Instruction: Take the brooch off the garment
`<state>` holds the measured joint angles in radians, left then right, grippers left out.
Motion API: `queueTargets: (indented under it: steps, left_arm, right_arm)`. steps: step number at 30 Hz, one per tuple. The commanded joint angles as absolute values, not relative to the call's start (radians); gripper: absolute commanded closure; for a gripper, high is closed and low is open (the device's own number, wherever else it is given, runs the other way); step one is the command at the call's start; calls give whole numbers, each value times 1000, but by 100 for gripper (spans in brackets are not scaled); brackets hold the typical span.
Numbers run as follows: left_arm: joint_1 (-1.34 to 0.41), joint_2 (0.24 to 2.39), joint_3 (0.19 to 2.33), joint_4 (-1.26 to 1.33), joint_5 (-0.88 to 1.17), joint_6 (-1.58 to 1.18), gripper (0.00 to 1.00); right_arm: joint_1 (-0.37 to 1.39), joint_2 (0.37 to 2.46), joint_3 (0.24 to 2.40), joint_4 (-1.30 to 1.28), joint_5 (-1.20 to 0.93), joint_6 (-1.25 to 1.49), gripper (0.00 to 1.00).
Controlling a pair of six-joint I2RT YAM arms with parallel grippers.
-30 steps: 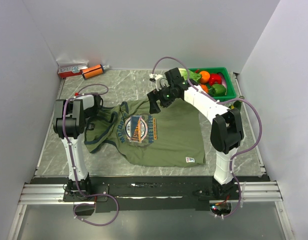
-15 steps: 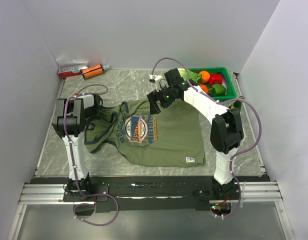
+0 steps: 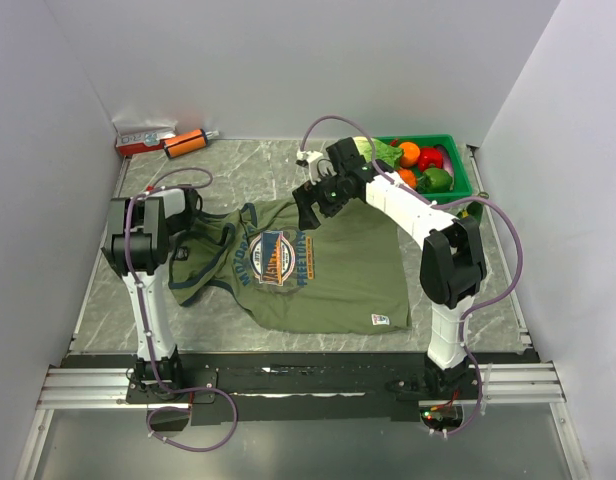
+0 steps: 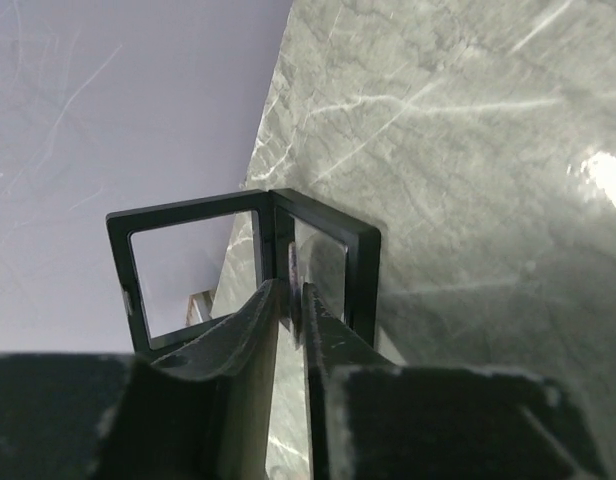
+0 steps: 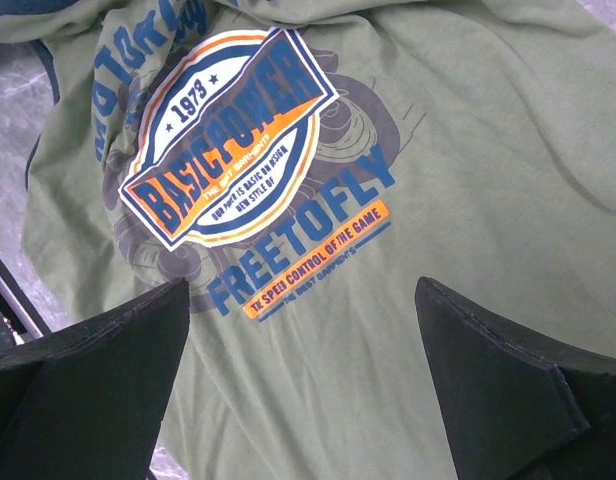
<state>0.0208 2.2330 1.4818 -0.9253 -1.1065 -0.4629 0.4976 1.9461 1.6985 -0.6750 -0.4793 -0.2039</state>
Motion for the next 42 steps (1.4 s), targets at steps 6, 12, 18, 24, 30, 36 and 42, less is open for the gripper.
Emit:
queueTargets:
  steps: [6, 12, 18, 24, 30, 36, 42]
  left_arm:
    - [6, 2126, 1457, -884, -1037, -399, 68]
    - [6, 2112, 1445, -882, -1023, -388, 66]
    - [6, 2099, 1445, -876, -985, -370, 62]
    - [6, 2080, 1437, -879, -977, -370, 63]
    - [5, 2043, 1427, -859, -937, -333, 61]
    - [-58, 1974, 1491, -798, -772, -206, 45]
    - [-188, 1924, 1655, -726, -683, -26, 8]
  right_arm:
    - [506, 1882, 1700, -669, -472, -222, 0]
    - [505, 1882, 1697, -666, -474, -224, 0]
    - [506, 1881, 1694, -666, -474, -222, 0]
    - [505, 1879, 1692, -666, -471, -222, 0]
    - [506, 1881, 1695, -666, -468, -224, 0]
    - [506, 1884, 1718, -660, -437, -227, 0]
    - [497, 1845, 1813, -575, -93, -181, 0]
